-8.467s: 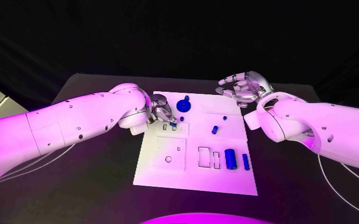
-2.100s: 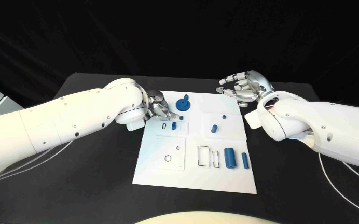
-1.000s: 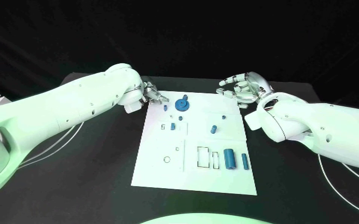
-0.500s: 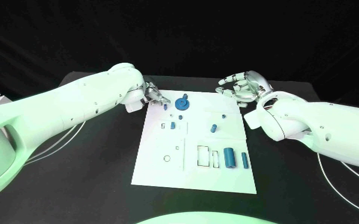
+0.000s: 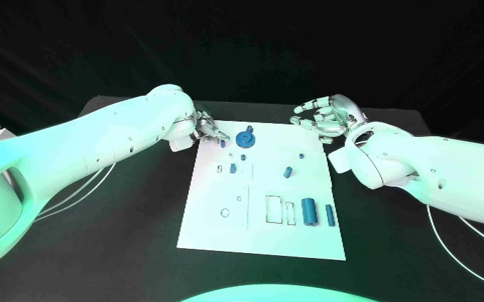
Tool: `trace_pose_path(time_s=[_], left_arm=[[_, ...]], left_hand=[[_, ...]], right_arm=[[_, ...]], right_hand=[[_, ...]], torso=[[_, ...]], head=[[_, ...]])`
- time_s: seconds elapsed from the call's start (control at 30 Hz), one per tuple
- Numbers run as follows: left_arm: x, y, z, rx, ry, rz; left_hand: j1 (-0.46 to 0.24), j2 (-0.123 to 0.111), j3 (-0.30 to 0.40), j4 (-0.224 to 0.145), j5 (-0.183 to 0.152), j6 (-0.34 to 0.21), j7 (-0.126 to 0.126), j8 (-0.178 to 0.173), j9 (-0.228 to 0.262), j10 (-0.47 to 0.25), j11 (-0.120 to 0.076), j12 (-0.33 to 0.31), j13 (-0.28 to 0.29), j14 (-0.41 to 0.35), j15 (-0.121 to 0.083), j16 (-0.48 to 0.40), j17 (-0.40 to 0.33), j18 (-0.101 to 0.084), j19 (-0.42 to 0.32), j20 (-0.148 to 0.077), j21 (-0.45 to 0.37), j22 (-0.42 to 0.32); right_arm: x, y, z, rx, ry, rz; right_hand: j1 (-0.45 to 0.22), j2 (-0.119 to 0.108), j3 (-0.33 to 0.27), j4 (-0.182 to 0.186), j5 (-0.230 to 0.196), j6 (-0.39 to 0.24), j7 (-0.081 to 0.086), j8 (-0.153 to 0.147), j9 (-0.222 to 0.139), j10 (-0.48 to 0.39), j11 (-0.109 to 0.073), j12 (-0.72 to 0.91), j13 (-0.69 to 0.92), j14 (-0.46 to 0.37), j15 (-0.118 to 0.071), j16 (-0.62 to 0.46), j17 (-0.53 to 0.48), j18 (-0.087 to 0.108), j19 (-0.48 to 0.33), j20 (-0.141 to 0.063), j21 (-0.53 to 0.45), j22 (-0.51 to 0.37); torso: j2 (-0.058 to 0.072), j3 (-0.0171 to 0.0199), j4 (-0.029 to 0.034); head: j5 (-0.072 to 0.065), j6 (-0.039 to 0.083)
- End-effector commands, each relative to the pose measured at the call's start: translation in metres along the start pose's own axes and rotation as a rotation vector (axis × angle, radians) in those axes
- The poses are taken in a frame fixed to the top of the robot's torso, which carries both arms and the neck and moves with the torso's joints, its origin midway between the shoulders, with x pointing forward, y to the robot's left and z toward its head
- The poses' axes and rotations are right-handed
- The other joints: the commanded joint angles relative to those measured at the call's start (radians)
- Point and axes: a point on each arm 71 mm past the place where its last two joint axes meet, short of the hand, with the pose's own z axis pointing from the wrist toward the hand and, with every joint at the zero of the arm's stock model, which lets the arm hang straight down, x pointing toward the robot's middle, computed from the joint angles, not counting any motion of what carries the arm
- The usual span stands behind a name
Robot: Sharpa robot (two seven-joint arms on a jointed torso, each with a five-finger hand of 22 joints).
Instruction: Assemble the parts on the task board
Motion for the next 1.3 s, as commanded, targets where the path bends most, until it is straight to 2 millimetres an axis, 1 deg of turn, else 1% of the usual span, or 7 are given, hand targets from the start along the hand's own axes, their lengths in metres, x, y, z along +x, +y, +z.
trace_pose_path(time_s=[0.03,0.47,0.97,1.1,1.17,1.27,1.3], left_arm=[[0.0016,-0.0026,0.0,0.013,0.02,0.002],[0.002,-0.0037,0.0007,0.019,0.018,-0.008],[0.0031,-0.0025,0.0027,0.01,0.027,-0.015],[0.0034,-0.0017,0.0029,0.003,0.028,-0.012],[0.0035,-0.0012,0.0029,0.001,0.028,-0.011],[0.0036,-0.0005,0.0027,-0.002,0.03,-0.009],[0.0037,-0.0003,0.0026,-0.002,0.03,-0.009]], left_hand=[[0.013,0.013,0.004,-0.002,-0.004,0.008,0.001,0.001,-0.005,0.006,-0.001,0.007,-0.001,0.065,-0.001,0.005,0.143,0.016,0.006,-0.002,0.004,0.001],[0.07,0.038,0.023,-0.007,-0.004,0.019,-0.006,0.005,-0.016,0.014,-0.008,0.012,0.002,0.068,-0.006,0.01,0.151,0.015,0.012,-0.006,0.007,0.009],[0.113,0.049,0.035,-0.01,-0.003,0.03,-0.013,0.012,-0.023,0.026,-0.014,0.02,0.009,0.073,-0.011,0.016,0.162,0.012,0.021,-0.01,0.012,0.022],[0.149,0.077,0.065,-0.014,-0.001,0.032,-0.016,0.013,-0.028,0.03,-0.018,0.019,0.008,0.074,-0.015,0.018,0.165,0.012,0.022,-0.013,0.013,0.023],[0.186,0.09,0.099,-0.031,0.0,0.028,-0.018,0.015,-0.03,0.032,-0.02,0.016,0.006,0.075,-0.017,0.019,0.168,0.011,0.024,-0.016,0.014,0.026],[0.236,0.09,0.186,-0.075,0.005,0.019,-0.015,0.023,-0.029,0.036,-0.019,0.012,0.003,0.077,-0.016,0.021,0.172,0.01,0.027,-0.018,0.016,0.03],[0.237,0.079,0.241,-0.093,0.005,0.017,-0.009,0.03,-0.027,0.038,-0.015,0.009,0.0,0.077,-0.014,0.022,0.172,0.01,0.027,-0.016,0.017,0.033]], right_arm=[[0.0015,0.001,0.0,-0.011,0.013,-0.004],[0.0024,0.0014,0.0003,-0.012,0.015,-0.003],[0.0029,0.0016,0.0007,-0.012,0.017,-0.003],[0.003,0.0016,0.0009,-0.012,0.017,-0.004],[0.003,0.0016,0.001,-0.012,0.016,-0.004],[0.0028,0.0015,0.001,-0.012,0.016,-0.004],[0.0027,0.0014,0.001,-0.012,0.016,-0.004]], right_hand=[[-0.007,0.0,-0.006,0.0,-0.004,-0.009,-0.001,0.005,0.001,-0.005,0.002,-0.005,0.109,0.077,-0.004,-0.006,0.15,0.013,0.0,-0.003,-0.005,0.0],[-0.007,0.001,-0.005,0.0,-0.003,-0.009,-0.001,0.006,0.002,-0.004,0.002,-0.003,0.11,0.077,-0.004,-0.006,0.15,0.013,0.0,-0.003,-0.005,0.0],[-0.006,0.002,-0.005,-0.001,-0.003,-0.009,-0.001,0.006,0.002,-0.004,0.002,-0.003,0.11,0.077,-0.004,-0.007,0.15,0.013,0.001,-0.003,-0.006,0.0],[-0.006,0.002,-0.005,-0.001,-0.003,-0.009,-0.001,0.006,0.002,-0.004,0.002,-0.003,0.11,0.077,-0.004,-0.007,0.15,0.013,0.001,-0.003,-0.006,0.0],[-0.006,0.002,-0.005,-0.001,-0.003,-0.009,-0.001,0.006,0.002,-0.004,0.002,-0.003,0.11,0.077,-0.004,-0.007,0.15,0.013,0.001,-0.003,-0.006,0.0],[-0.006,0.002,-0.005,-0.001,-0.003,-0.009,-0.001,0.006,0.002,-0.004,0.002,-0.003,0.11,0.077,-0.004,-0.007,0.15,0.013,0.001,-0.003,-0.006,0.0],[-0.006,0.002,-0.005,-0.001,-0.003,-0.009,-0.001,0.006,0.002,-0.004,0.002,-0.003,0.11,0.077,-0.004,-0.007,0.15,0.013,0.001,-0.003,-0.006,0.0]], torso=[[0.0,0.0005,-0.0003],[0.0,0.0003,-0.0006],[0.0,0.0002,-0.0003],[-0.001,0.0002,0.0],[-0.001,0.0006,-0.0001],[0.0,0.0002,-0.0002],[0.0,0.0001,-0.0002]], head=[[0.0,0.0],[-0.002,-0.001],[-0.005,-0.002],[-0.005,0.0],[-0.004,-0.001],[-0.003,-0.001],[-0.003,-0.002]])
